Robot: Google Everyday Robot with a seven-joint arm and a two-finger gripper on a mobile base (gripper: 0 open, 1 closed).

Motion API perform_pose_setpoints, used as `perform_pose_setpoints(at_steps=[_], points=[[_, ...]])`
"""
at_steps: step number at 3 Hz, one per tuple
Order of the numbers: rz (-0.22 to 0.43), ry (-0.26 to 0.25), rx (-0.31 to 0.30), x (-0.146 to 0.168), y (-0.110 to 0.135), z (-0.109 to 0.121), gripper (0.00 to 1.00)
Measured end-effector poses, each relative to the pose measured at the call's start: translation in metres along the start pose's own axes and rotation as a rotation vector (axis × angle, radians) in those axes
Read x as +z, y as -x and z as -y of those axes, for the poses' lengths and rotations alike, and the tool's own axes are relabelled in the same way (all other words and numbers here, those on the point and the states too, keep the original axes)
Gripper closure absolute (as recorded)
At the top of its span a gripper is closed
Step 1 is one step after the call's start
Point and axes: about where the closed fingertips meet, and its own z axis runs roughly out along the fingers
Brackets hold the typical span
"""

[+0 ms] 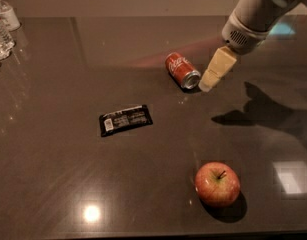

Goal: Pick coke can

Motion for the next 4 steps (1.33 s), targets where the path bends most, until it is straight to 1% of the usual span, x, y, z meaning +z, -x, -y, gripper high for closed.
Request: perform_pose_setpoints(at_steps=[1, 2, 3, 4], points=[[-0.038, 0.023, 0.089, 0.024, 0.015, 0.012, 0.0], [-0.059, 0.055, 0.149, 0.043, 0.034, 0.015, 0.0], [-0.064, 0.091, 0.167, 0.058, 0.053, 0.009, 0.0], [-0.076, 0.114, 0.188, 0.073, 0.067, 0.006, 0.0]])
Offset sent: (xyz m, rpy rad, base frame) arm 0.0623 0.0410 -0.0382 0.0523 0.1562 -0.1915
